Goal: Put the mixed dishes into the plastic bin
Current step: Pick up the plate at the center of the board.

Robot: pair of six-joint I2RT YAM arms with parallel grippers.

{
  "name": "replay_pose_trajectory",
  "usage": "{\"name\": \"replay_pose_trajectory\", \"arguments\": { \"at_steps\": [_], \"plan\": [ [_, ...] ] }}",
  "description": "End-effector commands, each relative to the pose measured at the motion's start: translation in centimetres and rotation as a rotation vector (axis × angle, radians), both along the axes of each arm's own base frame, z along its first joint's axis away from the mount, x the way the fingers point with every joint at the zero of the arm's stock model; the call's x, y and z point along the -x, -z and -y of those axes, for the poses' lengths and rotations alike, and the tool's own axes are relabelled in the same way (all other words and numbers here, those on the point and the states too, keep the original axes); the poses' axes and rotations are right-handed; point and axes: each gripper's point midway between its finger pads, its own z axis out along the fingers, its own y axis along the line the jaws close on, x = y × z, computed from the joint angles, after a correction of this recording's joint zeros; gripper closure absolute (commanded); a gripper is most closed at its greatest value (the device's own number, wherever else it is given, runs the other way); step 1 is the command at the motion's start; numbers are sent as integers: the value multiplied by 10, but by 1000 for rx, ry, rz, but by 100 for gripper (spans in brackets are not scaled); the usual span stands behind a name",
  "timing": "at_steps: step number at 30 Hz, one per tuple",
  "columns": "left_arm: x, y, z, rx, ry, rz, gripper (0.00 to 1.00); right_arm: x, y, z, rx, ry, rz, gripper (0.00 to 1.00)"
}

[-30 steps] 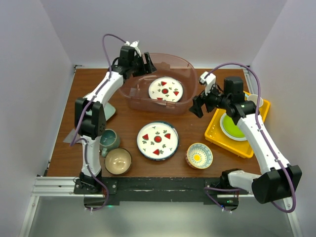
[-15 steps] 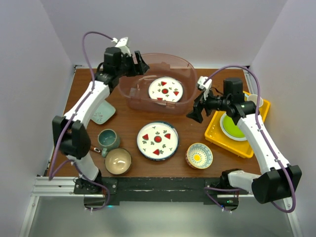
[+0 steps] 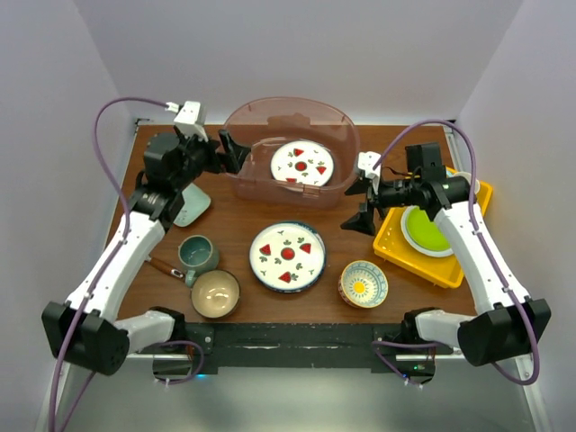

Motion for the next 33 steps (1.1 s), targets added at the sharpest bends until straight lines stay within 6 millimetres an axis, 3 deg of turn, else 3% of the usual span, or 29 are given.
{"name": "replay_pose_trajectory", "arguments": {
  "at_steps": [1, 6, 9, 13, 20, 21, 26, 33],
  "plan": [
    [27, 2, -7, -42, 31, 78, 0, 21, -19, -7, -27, -148, 64, 2],
    [58, 20, -10, -83, 80, 83, 0, 41, -21, -15, -102, -293, 77, 2],
    [73, 31, -16, -105, 81, 100, 0, 41, -24, -22, -115, -319, 78, 2],
    [87, 52, -23, -121, 66, 107, 0, 39, -13, -37, -39, -342, 70, 2],
    [87, 71, -30, -129, 28, 80, 0, 46, 23, -69, 196, -431, 71, 2],
    [87, 72, -30, -130, 25, 76, 0, 56, 29, -78, 226, -477, 77, 2],
    [83, 75, -36, -141, -15, 63, 0, 67, 58, -103, 385, -545, 140, 2],
    [78, 77, -46, -158, -72, 54, 0, 64, 84, -130, 512, -466, 240, 2]
  ]
}}
